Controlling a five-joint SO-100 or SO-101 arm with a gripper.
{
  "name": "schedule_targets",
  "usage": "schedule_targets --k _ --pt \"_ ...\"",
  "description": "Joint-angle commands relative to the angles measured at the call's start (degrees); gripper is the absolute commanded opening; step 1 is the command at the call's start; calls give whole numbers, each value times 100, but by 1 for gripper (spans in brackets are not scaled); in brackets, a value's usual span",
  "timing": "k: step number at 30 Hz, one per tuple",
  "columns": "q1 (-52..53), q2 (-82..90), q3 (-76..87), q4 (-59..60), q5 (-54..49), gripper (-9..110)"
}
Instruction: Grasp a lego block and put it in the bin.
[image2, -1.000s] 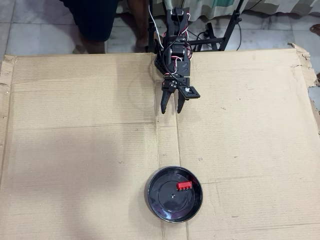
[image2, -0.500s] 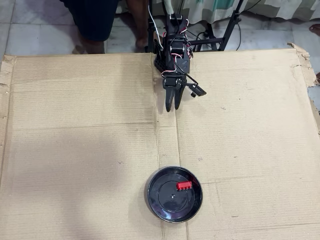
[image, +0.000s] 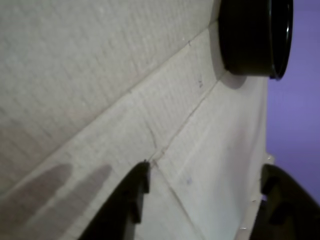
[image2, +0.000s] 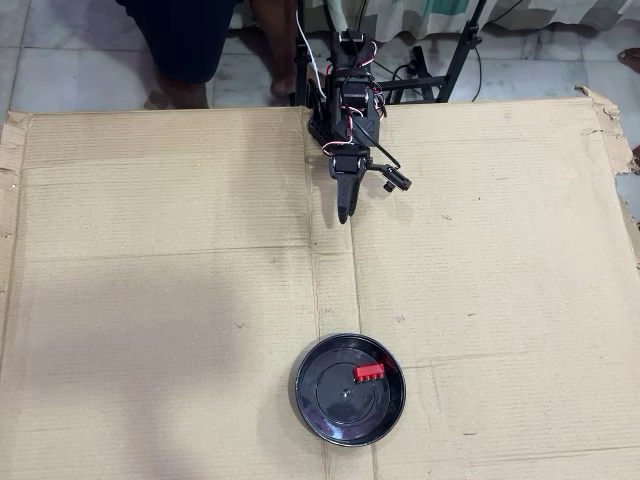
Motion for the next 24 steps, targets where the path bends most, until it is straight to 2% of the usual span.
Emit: schedule_targets --k 1,8,24 --pt "26 105 62 9 -264 24" --pt "18 105 62 9 -387 -1" --pt "9 97 62 0 -396 1"
